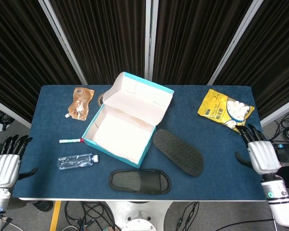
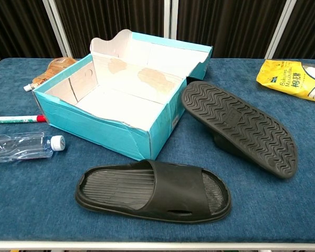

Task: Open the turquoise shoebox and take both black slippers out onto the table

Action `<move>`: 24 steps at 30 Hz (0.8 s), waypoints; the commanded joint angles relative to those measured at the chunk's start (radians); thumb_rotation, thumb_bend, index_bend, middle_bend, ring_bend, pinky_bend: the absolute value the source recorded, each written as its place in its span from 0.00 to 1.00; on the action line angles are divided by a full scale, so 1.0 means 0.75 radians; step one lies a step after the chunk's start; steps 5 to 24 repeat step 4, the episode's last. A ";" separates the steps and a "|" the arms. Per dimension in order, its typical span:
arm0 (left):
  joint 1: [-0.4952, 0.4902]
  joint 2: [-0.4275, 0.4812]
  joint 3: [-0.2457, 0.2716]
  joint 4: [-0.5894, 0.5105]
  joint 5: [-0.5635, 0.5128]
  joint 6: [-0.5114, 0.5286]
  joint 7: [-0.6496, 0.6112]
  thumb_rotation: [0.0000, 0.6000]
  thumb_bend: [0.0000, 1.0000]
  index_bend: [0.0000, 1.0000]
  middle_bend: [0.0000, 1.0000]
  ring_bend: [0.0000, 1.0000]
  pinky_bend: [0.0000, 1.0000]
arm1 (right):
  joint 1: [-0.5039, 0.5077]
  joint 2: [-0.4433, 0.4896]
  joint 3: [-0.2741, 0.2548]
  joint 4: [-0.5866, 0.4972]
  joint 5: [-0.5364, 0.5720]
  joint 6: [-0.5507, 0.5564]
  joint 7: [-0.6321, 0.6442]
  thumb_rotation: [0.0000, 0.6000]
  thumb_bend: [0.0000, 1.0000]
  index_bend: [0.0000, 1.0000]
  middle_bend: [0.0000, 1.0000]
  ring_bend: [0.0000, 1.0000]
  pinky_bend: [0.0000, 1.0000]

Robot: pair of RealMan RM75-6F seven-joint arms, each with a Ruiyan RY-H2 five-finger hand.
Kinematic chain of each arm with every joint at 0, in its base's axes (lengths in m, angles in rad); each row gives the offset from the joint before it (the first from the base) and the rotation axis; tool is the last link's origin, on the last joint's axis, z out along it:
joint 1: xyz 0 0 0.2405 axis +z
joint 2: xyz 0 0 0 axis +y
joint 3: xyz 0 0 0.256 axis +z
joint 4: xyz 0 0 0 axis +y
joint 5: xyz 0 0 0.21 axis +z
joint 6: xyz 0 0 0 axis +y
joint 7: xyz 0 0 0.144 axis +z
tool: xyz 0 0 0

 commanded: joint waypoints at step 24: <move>-0.004 -0.001 0.004 -0.022 -0.006 -0.012 0.024 1.00 0.07 0.12 0.09 0.00 0.04 | -0.157 0.004 -0.068 0.104 -0.106 0.160 0.177 1.00 0.25 0.03 0.03 0.00 0.01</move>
